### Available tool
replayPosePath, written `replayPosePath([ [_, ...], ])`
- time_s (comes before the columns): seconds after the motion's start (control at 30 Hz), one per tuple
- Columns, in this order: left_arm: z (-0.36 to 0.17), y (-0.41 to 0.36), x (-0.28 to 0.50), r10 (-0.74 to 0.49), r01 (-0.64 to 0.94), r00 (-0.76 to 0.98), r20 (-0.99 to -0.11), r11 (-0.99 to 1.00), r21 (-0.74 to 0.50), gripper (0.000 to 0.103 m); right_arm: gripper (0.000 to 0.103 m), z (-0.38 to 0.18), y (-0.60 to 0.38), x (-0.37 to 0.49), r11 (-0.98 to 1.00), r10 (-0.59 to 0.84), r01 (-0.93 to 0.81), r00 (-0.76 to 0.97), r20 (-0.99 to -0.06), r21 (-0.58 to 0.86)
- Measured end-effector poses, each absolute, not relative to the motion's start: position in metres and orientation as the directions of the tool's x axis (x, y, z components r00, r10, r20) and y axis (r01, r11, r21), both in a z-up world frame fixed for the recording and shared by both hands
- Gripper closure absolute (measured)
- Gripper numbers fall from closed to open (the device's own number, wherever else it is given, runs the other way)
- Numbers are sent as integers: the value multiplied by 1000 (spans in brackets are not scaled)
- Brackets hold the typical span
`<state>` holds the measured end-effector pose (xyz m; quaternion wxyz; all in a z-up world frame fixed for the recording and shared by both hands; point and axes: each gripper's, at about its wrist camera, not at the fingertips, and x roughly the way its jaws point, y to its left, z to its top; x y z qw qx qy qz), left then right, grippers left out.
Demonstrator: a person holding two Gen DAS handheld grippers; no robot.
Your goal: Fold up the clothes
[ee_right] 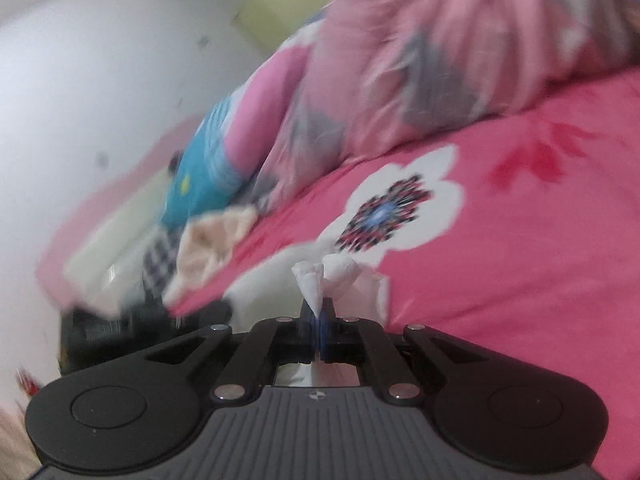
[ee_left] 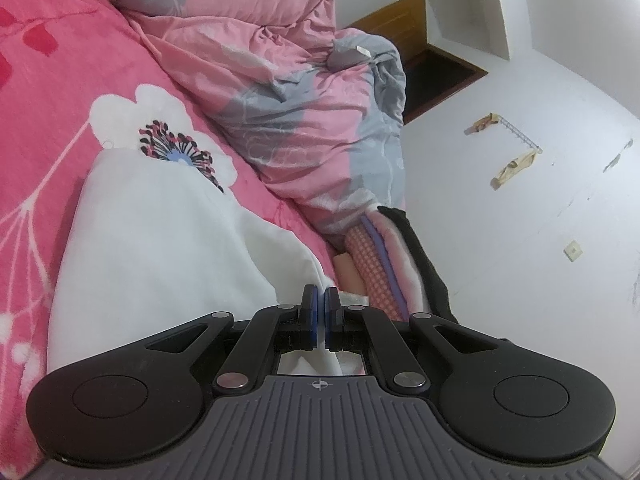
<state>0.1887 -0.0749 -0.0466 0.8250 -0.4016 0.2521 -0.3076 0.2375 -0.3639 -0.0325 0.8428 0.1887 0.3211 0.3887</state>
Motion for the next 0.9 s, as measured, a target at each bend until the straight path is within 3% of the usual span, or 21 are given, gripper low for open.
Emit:
replayPosePath([
  [0.33, -40, -77, 183, -721, 340, 679, -139, 478, -810, 102, 101, -24, -272, 211, 558, 641, -829, 412, -648, 25],
  [0.5, -45, -84, 191, -730, 337, 663, -167, 490, -804, 102, 100, -25, -251, 198, 412, 629, -904, 373, -682, -115],
  [0.67, -55, -89, 203, -743, 313, 637, -203, 490, -813, 102, 93, -19, -275, 196, 411, 684, -911, 332, -649, -32],
  [0.73, -56, -89, 204, -747, 315, 633, -201, 486, -815, 102, 77, -16, -290, 195, 427, 714, -904, 321, -622, 23],
  [0.8, -56, -88, 205, -750, 315, 631, -199, 482, -817, 102, 71, -15, -320, 194, 489, 760, -861, 345, -550, 136],
  [0.9, -57, -86, 204, -751, 309, 631, -197, 475, -824, 102, 71, -14, -365, 192, 548, 808, -776, 395, -437, 311],
])
